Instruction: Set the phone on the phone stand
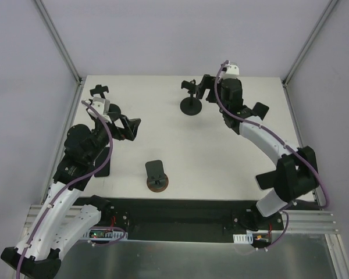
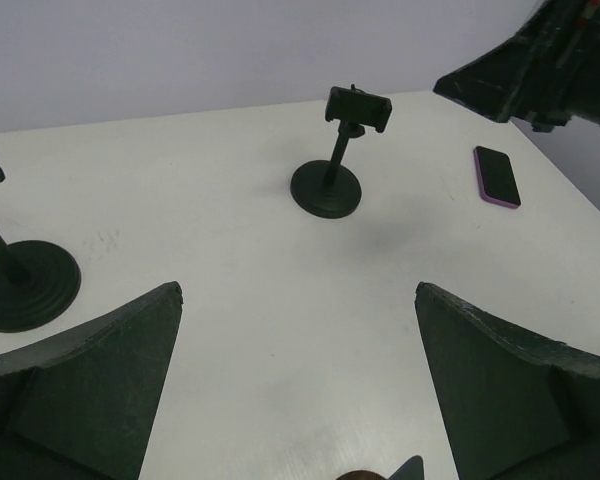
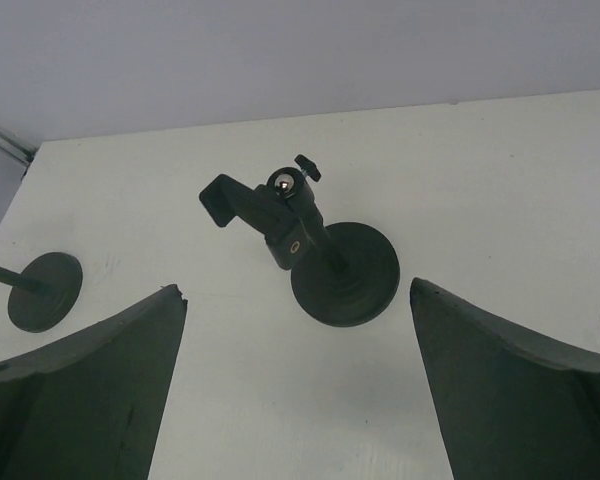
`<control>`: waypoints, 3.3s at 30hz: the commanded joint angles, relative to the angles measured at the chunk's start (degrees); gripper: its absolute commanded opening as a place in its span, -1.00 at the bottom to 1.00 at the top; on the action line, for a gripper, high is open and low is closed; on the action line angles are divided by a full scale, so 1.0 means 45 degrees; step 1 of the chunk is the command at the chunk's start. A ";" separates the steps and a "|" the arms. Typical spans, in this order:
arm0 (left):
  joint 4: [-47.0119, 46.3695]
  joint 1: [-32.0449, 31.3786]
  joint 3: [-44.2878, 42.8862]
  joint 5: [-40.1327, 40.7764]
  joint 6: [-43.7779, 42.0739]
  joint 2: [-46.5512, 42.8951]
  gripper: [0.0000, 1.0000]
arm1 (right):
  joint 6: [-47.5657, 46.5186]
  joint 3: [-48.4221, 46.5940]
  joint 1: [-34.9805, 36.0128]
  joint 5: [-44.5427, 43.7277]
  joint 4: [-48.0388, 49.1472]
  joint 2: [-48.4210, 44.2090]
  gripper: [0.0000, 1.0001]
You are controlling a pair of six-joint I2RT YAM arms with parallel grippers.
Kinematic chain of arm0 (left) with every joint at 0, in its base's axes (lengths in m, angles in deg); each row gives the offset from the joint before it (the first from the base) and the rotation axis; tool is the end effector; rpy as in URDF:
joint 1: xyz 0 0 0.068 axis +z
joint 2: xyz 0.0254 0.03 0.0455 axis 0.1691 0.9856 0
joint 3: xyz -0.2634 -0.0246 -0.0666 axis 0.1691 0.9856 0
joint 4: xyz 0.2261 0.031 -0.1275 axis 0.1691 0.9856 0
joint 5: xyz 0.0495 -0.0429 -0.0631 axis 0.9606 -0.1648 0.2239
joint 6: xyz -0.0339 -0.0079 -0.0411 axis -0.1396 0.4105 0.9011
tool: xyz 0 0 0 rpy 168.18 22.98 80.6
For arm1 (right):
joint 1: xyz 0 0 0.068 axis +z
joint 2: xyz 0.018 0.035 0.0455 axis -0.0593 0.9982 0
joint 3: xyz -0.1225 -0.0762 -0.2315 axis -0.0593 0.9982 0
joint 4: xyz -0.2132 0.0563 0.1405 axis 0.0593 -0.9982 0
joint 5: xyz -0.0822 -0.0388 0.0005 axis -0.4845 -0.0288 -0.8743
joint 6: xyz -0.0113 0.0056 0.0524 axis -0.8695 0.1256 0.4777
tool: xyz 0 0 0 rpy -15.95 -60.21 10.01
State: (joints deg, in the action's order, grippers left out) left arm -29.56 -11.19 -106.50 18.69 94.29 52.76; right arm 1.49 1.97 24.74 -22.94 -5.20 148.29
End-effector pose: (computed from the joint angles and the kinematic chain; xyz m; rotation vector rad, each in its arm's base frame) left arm 0.1418 -0.0567 0.3885 0.1989 1.4669 -0.4805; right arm 0.3266 0.1658 0.3505 -0.1660 1.6451 0.2551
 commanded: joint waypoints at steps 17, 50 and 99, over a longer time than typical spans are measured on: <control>-0.0184 0.0119 -0.0811 -0.0836 0.0326 0.0838 0.98 | -0.0993 -0.5142 -0.1019 0.3929 -0.0352 0.5745 0.19; -0.0106 0.0119 -0.1103 -0.3101 0.0735 0.3083 0.98 | -0.5326 -0.0849 0.0074 0.6228 -0.0940 0.1141 -0.99; 0.1066 -0.0037 -0.2060 -0.3767 0.0795 0.3280 0.96 | -0.0879 -0.0044 -0.0042 -0.1336 -0.3453 -0.2459 0.99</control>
State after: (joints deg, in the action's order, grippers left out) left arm -24.47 -11.21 -113.69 -1.03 99.27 69.15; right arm -10.69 4.60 25.09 -12.78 -17.09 136.44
